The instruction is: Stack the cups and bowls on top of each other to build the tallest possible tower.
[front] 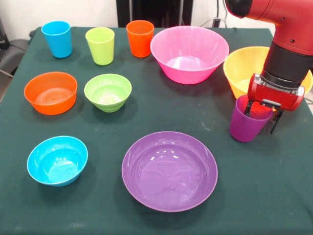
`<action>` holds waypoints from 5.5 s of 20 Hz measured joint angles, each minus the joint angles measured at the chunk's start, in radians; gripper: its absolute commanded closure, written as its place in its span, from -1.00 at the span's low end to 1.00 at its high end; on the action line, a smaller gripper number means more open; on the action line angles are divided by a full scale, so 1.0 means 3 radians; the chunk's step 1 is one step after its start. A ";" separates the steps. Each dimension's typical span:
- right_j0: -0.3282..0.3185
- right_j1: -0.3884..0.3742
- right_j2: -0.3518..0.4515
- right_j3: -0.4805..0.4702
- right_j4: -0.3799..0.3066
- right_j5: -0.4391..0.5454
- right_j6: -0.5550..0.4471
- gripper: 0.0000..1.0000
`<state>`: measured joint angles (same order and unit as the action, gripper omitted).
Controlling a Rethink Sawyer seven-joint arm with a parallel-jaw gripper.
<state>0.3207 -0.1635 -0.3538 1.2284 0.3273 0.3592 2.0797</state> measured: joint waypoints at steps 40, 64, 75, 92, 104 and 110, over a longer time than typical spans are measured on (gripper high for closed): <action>-0.0182 -0.0044 0.0025 0.0002 0.0021 0.0000 0.0000 -1.00; -0.0203 -0.0179 0.0033 0.0003 0.0020 0.0001 0.0000 1.00; -0.0203 -0.0188 0.0033 0.0003 0.0020 0.0000 0.0000 1.00; -0.0203 -0.0243 0.0043 0.0016 0.0020 0.0009 0.0000 1.00; -0.0217 -0.0361 0.0043 0.0014 0.0019 0.0298 0.0000 1.00; -0.0295 -0.0391 0.0043 -0.0037 0.0018 0.0460 0.0000 1.00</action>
<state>0.2320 -0.2808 -0.3409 1.2174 0.3328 0.4972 2.0797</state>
